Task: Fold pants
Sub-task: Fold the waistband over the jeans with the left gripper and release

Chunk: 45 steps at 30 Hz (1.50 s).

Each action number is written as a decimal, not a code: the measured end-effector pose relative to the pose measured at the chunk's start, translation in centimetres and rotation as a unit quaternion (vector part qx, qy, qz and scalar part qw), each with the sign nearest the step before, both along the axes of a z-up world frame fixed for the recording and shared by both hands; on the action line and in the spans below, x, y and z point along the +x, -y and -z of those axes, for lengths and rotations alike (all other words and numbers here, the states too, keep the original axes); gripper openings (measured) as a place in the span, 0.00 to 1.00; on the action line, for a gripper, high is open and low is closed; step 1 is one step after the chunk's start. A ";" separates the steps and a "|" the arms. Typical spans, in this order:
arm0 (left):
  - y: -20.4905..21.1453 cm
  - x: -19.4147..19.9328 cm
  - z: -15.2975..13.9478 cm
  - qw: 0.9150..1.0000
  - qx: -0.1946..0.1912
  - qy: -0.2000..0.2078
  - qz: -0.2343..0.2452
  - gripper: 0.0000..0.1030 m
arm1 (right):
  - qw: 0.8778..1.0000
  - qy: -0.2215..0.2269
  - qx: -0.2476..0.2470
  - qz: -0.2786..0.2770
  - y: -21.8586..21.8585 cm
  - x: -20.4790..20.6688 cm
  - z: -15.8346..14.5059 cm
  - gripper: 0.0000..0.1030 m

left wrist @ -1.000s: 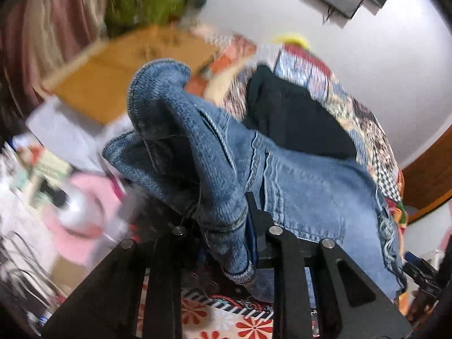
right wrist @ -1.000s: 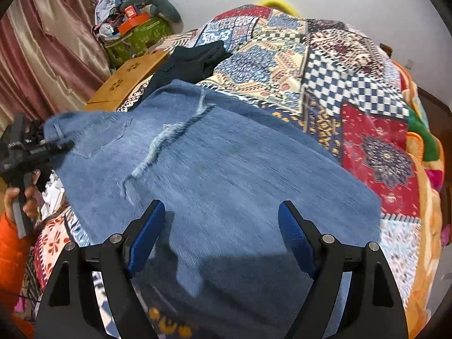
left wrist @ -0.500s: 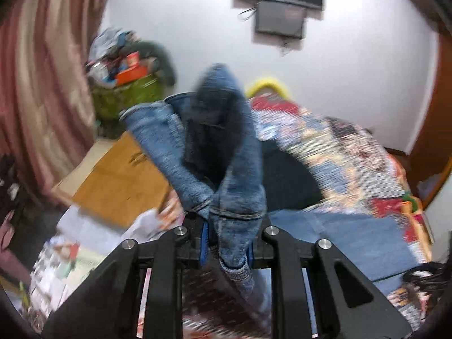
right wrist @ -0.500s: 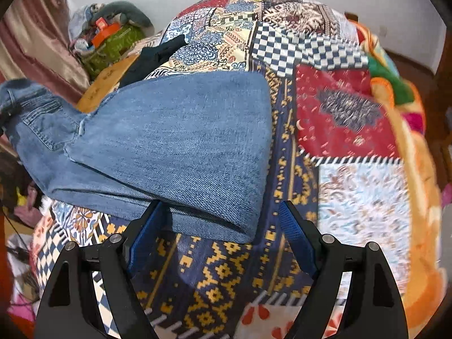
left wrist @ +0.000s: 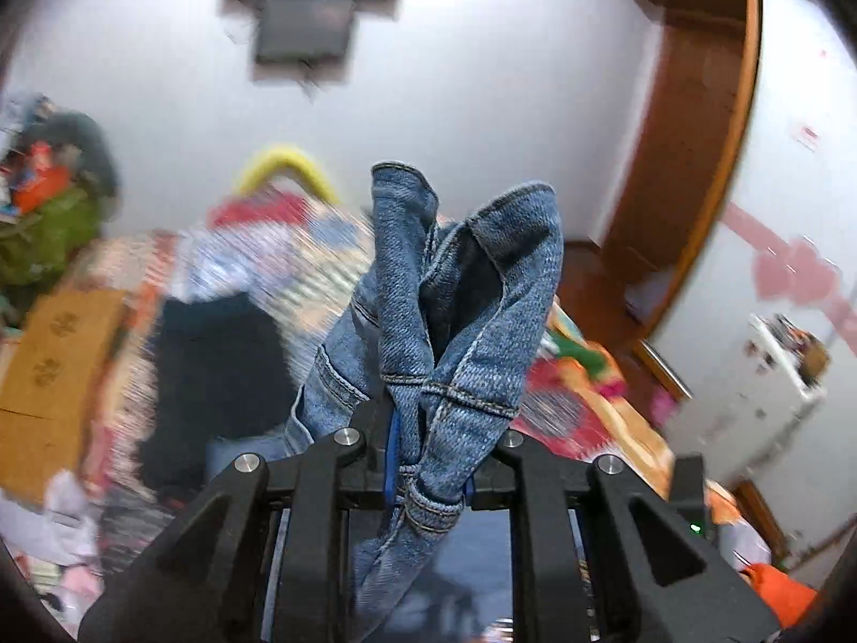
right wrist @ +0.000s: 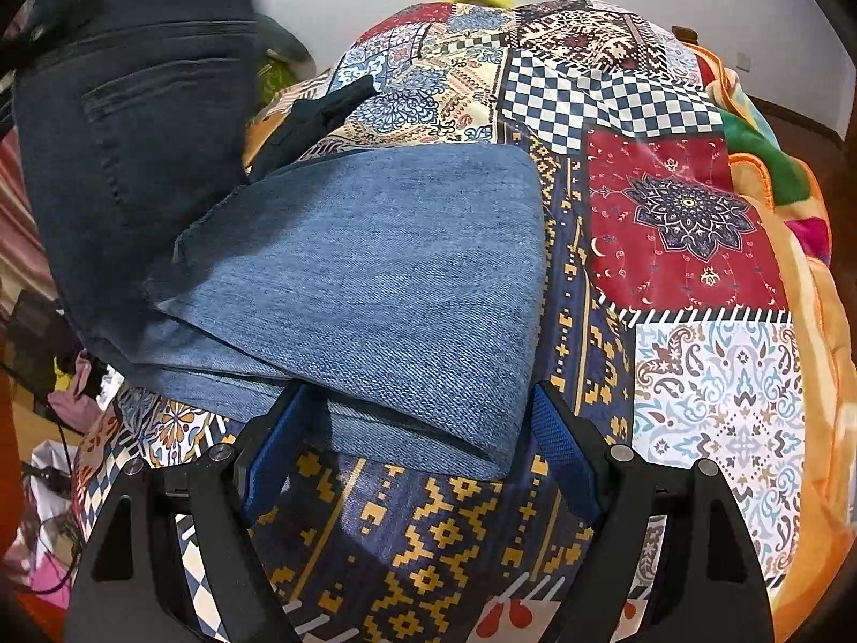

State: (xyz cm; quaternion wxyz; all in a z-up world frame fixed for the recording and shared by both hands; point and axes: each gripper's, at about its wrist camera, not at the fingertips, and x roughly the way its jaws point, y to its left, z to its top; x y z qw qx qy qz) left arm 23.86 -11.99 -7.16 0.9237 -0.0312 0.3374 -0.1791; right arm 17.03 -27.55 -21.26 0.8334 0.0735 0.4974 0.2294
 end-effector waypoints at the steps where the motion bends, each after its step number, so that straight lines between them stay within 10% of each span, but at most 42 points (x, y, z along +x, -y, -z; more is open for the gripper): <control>1: 1.0 0.3 1.1 1.000 -0.001 -0.017 0.014 0.16 | 1.000 0.000 0.001 0.000 0.0 0.0 0.0 0.77; 14: 6.1 0.0 10.1 0.985 0.029 -0.143 0.095 0.20 | 1.000 0.005 0.000 -0.014 -0.1 -0.9 -0.7 0.77; 18: 6.3 -0.4 10.5 0.983 0.037 -0.161 0.080 0.59 | 1.000 0.005 -0.005 -0.014 -0.1 -1.3 -0.8 0.77; 23: 5.2 -1.2 10.0 0.978 0.030 -0.180 0.099 0.63 | 1.000 0.002 -0.005 -0.003 0.2 -1.8 -1.1 0.77; 35: -2.8 0.2 4.2 0.995 0.058 -0.080 -0.024 0.91 | 1.000 0.011 -0.014 0.000 0.6 -3.0 -2.2 0.77; 45: -7.1 12.2 11.5 0.969 0.168 -0.160 -0.082 0.94 | 1.000 -0.002 -0.017 0.002 -0.7 -2.7 -1.9 0.82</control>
